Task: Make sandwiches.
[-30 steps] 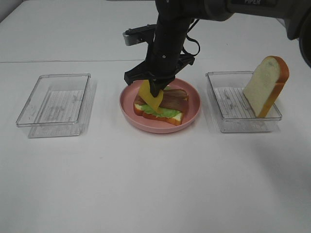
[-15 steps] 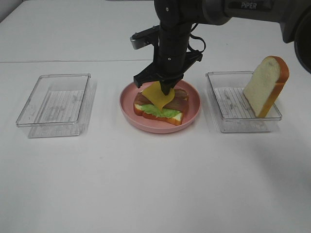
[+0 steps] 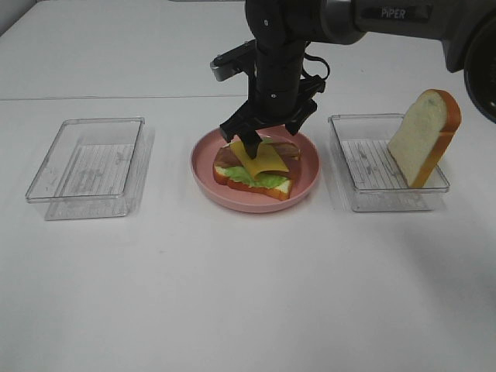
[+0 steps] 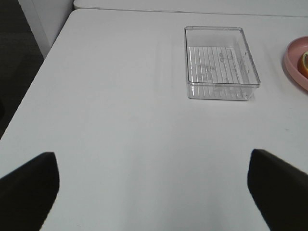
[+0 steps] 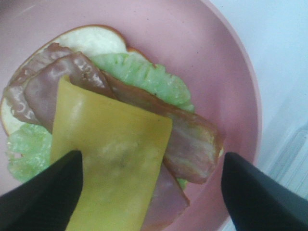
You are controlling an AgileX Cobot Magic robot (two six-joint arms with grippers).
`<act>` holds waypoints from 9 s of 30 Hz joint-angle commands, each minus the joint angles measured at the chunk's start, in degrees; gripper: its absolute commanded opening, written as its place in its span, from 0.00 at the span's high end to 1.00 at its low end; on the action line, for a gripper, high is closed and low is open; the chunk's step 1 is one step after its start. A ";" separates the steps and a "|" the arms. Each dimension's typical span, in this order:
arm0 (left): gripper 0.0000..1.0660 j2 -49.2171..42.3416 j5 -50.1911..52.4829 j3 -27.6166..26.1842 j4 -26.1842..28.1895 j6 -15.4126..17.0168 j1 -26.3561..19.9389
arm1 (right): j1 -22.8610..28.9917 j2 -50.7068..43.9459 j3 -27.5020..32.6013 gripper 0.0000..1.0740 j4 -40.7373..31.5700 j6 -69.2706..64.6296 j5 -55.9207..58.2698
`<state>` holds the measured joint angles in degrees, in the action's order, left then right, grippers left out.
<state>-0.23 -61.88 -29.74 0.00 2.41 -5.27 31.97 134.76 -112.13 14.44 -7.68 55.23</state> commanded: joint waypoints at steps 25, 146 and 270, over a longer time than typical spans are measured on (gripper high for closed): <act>0.05 -1.15 0.34 0.11 0.40 0.00 -0.11 | -0.92 -12.66 -0.17 0.24 8.59 0.17 8.48; 0.05 -1.15 0.34 0.11 0.40 0.00 -0.11 | -9.97 -3.95 2.58 1.00 -37.93 8.08 0.17; 0.05 -0.63 0.34 0.11 0.40 0.00 -0.11 | -29.34 -136.99 86.12 0.16 -9.05 3.67 7.96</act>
<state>-0.29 -61.88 -29.74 0.00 2.41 -5.27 2.81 -0.17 -26.07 5.44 -4.53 63.60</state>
